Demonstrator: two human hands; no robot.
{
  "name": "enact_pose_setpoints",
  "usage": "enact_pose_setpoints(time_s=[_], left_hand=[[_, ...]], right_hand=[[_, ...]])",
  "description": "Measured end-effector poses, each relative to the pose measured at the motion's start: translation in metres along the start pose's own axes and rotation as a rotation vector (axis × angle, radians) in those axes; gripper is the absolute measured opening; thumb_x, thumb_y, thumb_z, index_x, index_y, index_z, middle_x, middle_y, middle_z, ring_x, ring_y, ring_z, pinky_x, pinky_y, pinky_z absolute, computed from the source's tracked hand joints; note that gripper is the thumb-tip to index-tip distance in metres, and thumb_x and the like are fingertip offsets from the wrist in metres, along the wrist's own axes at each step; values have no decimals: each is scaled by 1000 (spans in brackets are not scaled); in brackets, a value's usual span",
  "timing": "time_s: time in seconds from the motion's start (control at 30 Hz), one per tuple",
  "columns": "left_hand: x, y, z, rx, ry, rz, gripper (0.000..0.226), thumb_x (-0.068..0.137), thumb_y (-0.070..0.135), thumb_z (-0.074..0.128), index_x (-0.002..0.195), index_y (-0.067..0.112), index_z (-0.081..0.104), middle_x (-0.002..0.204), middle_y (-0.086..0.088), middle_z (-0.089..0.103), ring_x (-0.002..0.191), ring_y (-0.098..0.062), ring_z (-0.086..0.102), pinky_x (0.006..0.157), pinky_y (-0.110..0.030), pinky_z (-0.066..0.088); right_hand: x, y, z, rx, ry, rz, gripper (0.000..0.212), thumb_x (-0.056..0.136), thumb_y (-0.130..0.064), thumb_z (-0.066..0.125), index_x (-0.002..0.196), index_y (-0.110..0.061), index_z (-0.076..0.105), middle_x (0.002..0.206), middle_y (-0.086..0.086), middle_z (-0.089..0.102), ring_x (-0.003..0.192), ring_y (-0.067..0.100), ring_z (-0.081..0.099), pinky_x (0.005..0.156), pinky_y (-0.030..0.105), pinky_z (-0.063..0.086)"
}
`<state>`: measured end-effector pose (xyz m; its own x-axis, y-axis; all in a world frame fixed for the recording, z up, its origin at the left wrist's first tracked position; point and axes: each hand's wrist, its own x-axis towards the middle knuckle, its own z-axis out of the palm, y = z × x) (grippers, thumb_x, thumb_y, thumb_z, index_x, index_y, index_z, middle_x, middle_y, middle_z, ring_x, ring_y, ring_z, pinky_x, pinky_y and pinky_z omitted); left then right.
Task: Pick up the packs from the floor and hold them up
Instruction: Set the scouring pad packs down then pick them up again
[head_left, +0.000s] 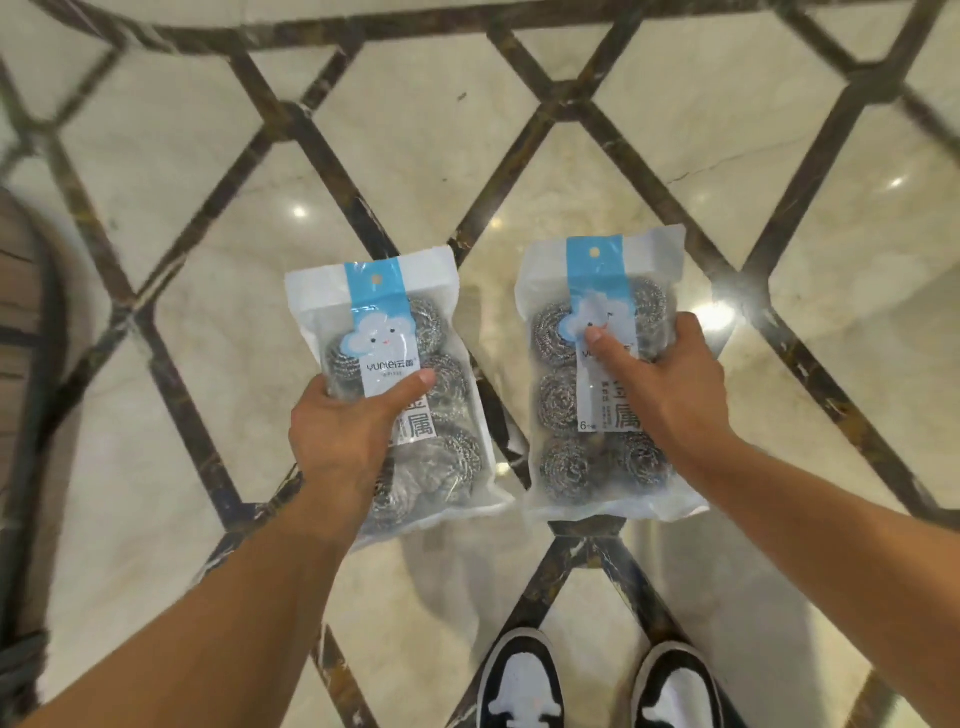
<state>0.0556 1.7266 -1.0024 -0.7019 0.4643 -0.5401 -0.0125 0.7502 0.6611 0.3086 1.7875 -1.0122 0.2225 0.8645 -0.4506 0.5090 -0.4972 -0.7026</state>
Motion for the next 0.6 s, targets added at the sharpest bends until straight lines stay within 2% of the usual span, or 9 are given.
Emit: enact_pose_setpoints(time_s=[0.1, 0.2, 0.3, 0.43, 0.6], left_hand=[[-37, 68, -47, -29, -20, 43, 70, 37, 52, 101, 95, 23, 74, 88, 7, 80, 82, -15, 78, 84, -41, 64], [-82, 147, -97, -48, -24, 133, 70, 41, 54, 99, 99, 24, 74, 89, 11, 80, 85, -11, 77, 84, -37, 62], [-125, 238, -152, -143, -9, 199, 60, 49, 46, 101, 99, 26, 72, 88, 11, 80, 85, -13, 77, 86, -39, 61], [-190, 358, -241, -264, -47, 259, 71, 44, 47, 101, 105, 26, 73, 90, 10, 81, 86, -16, 79, 88, -43, 62], [-282, 490, -362, -347, 10, 419, 58, 52, 39, 101, 102, 25, 74, 87, 10, 81, 83, -15, 78, 83, -38, 62]], right_hand=[[-21, -71, -36, 39, 23, -40, 71, 73, -76, 73, 121, -27, 53, 108, -6, 72, 99, 25, 72, 89, 50, 60], [-49, -163, -78, 63, 15, -85, 82, 65, -83, 72, 120, -26, 53, 111, -5, 70, 103, 25, 71, 91, 52, 59], [-78, -267, -124, 84, 1, -152, 88, 58, -87, 72, 119, -26, 52, 108, -2, 69, 100, 27, 70, 88, 51, 59], [-133, -410, -202, 64, 1, -287, 85, 71, -77, 76, 126, -17, 53, 114, 5, 68, 105, 31, 66, 89, 45, 56], [-215, -569, -300, 90, 50, -491, 93, 70, -79, 73, 132, -13, 55, 125, 11, 69, 112, 36, 66, 91, 49, 55]])
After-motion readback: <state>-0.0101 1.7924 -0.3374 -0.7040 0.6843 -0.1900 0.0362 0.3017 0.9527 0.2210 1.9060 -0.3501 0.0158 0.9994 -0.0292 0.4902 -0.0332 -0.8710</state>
